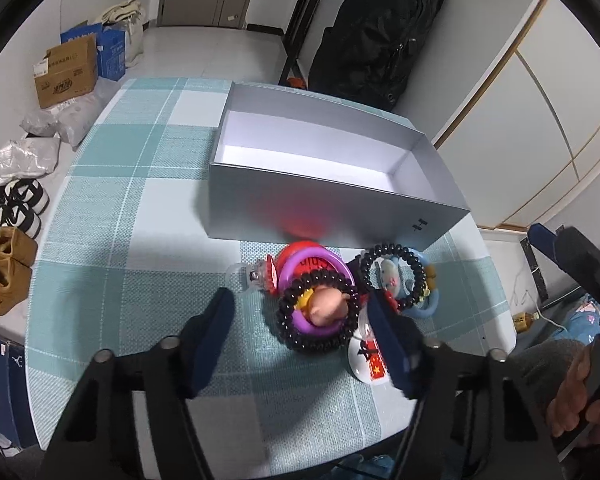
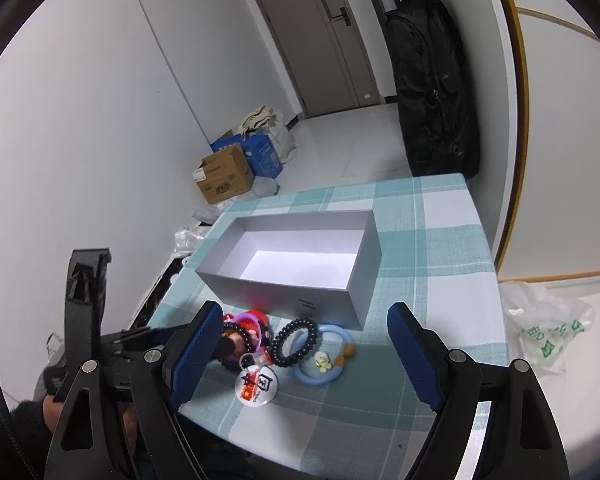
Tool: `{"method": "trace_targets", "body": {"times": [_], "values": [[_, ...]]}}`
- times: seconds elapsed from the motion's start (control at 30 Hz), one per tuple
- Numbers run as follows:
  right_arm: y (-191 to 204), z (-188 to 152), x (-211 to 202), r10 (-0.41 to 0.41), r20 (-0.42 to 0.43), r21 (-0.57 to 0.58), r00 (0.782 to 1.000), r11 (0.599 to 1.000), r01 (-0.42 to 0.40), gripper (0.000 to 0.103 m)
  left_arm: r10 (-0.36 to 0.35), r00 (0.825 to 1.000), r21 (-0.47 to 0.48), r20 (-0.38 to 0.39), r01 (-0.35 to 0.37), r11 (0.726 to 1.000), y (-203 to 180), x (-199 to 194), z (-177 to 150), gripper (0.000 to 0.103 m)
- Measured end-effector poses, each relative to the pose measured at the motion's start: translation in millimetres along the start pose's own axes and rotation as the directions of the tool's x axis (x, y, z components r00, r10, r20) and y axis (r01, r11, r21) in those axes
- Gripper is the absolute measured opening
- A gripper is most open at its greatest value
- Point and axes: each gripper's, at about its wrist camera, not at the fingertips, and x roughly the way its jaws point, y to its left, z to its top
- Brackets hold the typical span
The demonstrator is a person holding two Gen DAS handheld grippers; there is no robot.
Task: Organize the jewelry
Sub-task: 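Lower the left tool onto the black coil hair tie and close it, then grasp the round flag-print badge with the right tool while the left tool holds the coil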
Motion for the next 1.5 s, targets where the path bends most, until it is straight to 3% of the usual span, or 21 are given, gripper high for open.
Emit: {"method": "trace_targets", "body": {"times": [0.1,0.37,0.4,0.43,0.87,1.13,1.27,1.5], "values": [[-1,0,-2,0.005,0.002,0.003,1.000,1.000,-0.005,0.084,-0.052,0.998,-0.017,-0.035,0.052,0.999,2,6,0,0.033],[-4,1,-2,0.020,0.001,0.023,1.000,1.000,-0.020,0.084,-0.057,0.998,-0.014,-0.029,0.056,0.998,4,0,1,0.019],[-3,2,-2,0.020,0.003,0.021,1.000,1.000,-0.020,0.084,-0.063,0.998,-0.012,-0.025,0.063,0.998,3,-1,0,0.009],[-3,2,-3,0.020,0.003,0.020,1.000,1.000,-0.020,0.084,-0.061,0.998,-0.007,-0.024,0.061,0.998,1,-1,3,0.006],[6,-3,1,0.017,-0.030,-0.017,0.999,1.000,-0.018,0.082,-0.024,1.000,0.064,-0.013,0.025,0.998,-11,-10,2,0.005],[14,-6,7,0.027,-0.057,-0.055,0.998,0.998,-0.030,0.082,-0.048,0.998,0.058,0.032,0.046,0.997,-9,-23,6,0.005],[21,-11,18,0.062,-0.139,-0.081,0.988,0.994,-0.073,0.082,-0.045,0.996,0.023,0.074,0.043,0.999,-3,-31,11,0.005],[31,-26,37,0.114,-0.279,-0.090,0.953,0.986,-0.144,0.080,-0.051,0.987,-0.037,0.152,0.057,0.998,11,-46,17,0.005]]}}
